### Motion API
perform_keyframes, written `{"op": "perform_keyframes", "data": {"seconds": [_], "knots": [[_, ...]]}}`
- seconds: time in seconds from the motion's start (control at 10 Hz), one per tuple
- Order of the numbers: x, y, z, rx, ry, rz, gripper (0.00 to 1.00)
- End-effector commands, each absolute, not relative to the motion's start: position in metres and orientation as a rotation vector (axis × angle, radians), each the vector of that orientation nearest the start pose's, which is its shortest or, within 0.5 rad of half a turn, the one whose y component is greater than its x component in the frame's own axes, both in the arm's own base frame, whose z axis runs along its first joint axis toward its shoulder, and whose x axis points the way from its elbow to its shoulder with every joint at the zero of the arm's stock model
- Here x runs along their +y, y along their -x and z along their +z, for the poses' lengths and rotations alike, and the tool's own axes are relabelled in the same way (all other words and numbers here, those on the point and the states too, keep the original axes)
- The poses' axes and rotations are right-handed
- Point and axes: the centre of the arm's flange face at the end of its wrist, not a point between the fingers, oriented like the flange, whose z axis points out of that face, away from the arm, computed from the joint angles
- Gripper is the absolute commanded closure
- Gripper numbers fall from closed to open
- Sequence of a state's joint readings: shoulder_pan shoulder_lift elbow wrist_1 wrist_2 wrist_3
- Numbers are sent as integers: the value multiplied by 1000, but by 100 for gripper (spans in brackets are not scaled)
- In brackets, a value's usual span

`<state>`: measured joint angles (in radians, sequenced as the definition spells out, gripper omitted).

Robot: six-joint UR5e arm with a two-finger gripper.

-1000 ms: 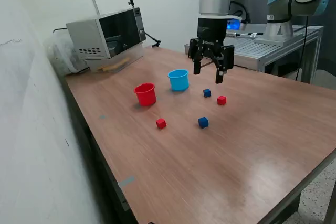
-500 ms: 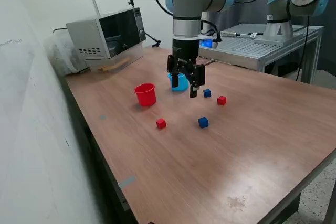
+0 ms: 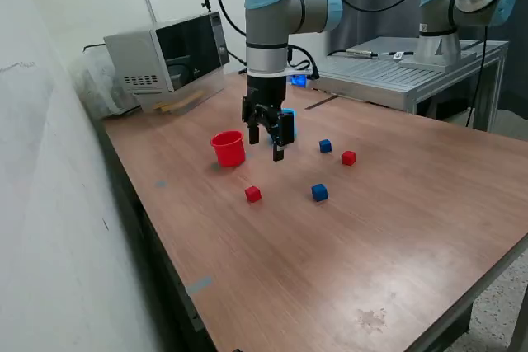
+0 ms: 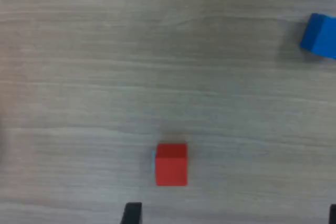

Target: Place red objects in the red bin, and blue objects in the blue bin.

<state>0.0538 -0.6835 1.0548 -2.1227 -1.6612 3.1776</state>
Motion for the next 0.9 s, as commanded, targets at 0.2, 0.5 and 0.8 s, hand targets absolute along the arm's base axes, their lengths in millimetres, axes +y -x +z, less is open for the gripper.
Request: {"op": "perform_keyframes", "data": {"seconds": [0.2, 0.5, 0.8], "knots": [[-163, 808, 166, 2203, 2279, 243, 0], [-168, 817, 151, 2172, 2306, 243, 0], [-171, 824, 139, 2153, 2326, 249, 0]]}}
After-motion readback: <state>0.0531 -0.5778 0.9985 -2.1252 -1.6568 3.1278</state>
